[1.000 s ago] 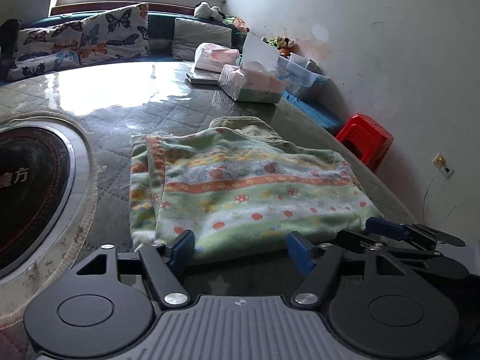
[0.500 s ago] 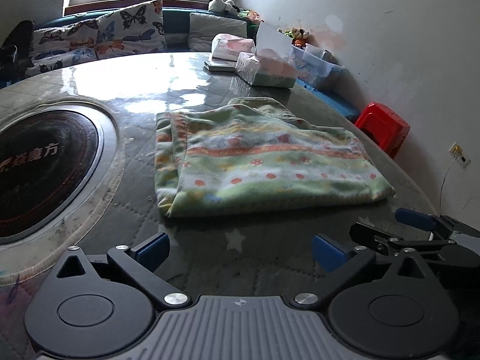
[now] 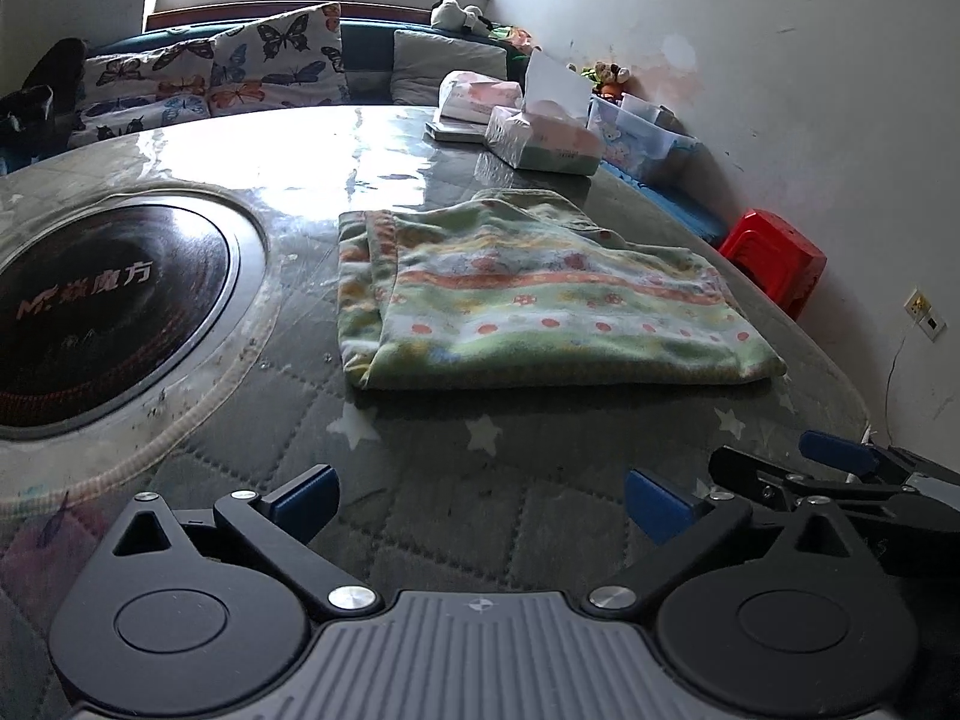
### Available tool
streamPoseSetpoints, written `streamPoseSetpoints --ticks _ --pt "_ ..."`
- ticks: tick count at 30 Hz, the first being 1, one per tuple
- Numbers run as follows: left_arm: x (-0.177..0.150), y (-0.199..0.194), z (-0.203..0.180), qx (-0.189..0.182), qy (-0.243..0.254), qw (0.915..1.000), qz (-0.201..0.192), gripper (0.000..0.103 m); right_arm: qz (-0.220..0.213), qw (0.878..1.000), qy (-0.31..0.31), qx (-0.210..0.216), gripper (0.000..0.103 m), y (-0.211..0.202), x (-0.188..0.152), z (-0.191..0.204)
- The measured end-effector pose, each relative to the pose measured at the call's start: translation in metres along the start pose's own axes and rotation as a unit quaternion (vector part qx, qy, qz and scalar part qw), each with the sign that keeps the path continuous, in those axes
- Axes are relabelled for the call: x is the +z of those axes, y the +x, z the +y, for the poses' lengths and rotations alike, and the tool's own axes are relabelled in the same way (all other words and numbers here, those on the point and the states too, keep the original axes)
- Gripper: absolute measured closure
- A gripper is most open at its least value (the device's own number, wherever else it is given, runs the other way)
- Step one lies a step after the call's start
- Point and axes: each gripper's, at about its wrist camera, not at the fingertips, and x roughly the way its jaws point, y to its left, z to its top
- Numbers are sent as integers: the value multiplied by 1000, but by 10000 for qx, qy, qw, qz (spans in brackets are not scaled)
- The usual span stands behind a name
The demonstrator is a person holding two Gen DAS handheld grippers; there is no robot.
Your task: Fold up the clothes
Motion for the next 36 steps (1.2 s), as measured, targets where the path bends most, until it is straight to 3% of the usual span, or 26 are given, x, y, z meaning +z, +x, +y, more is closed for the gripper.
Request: streamPoseSetpoints --ticks 36 --pt "-21 -16 -14 21 34 10000 -15 0 -62 10000 -54 3 0 -19 -10 5"
